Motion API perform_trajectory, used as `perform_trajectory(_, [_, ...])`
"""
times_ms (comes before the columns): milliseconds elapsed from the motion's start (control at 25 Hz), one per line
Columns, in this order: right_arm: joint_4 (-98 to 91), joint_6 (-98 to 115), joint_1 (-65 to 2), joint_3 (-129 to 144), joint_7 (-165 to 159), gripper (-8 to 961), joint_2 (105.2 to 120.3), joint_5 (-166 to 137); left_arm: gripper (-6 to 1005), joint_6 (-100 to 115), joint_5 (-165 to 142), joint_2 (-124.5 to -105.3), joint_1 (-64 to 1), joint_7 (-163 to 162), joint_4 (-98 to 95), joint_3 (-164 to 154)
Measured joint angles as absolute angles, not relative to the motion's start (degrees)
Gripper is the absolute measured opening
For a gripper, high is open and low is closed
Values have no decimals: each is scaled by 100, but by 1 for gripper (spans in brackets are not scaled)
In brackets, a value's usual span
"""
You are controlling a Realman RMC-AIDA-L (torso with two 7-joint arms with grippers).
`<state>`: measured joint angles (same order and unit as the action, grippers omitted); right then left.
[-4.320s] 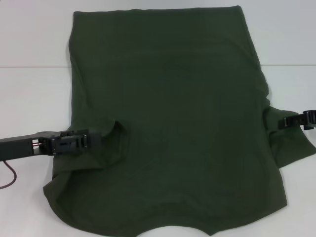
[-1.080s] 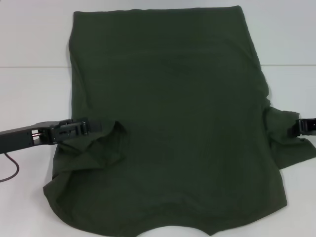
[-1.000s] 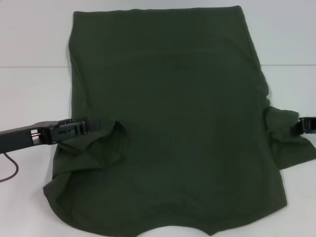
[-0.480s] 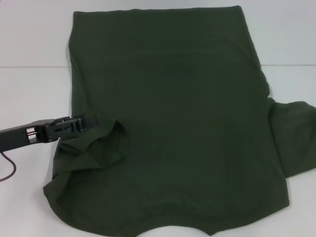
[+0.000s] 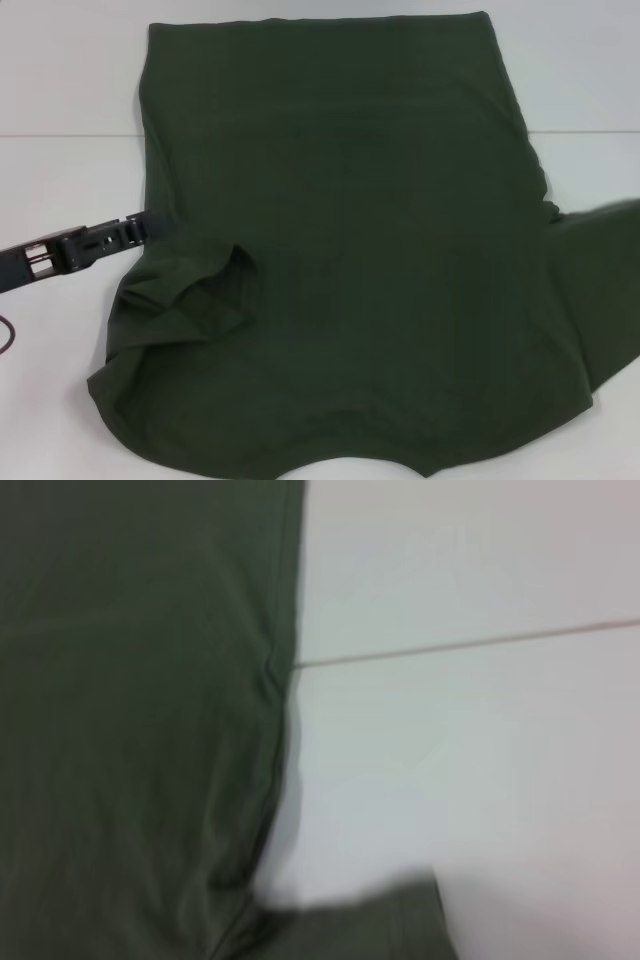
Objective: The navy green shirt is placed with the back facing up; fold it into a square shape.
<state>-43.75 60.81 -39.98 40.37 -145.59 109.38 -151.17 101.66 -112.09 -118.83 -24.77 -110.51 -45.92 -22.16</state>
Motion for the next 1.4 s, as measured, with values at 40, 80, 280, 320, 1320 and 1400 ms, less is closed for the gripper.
perform_trajectory(40, [-4379, 6076, -3999, 4021, -14572, 2, 10923, -15110, 765, 10183, -11205, -11883, -2477, -11051, -4591, -2175])
perform_trajectory(80, [-4388, 6075, -4000, 4003, -14581, 2, 10915, -15101, 765, 10202, -11196, -11883, -2477, -11049, -4591, -2128])
perform_trajectory(280, [-4403, 6111, -4033, 3912, -14602, 2, 10910, -15064, 765, 10222, -11134, -11883, -2479, -11029, -4588, -2063])
perform_trajectory(320, [-4395, 6142, -4055, 3917, -14605, 2, 10916, -15054, 766, 10218, -11134, -11883, -2487, -11028, -4588, -2062])
perform_trajectory(1320, [-3912, 7117, -4953, 4405, -14553, 19, 11397, -14273, 766, 10068, -10828, -11812, -2480, -11018, -4303, -1663])
perform_trajectory(1400, [-3882, 7121, -4931, 4342, -14500, 34, 11373, -14143, 766, 10060, -10828, -11807, -2479, -11017, -4298, -1655])
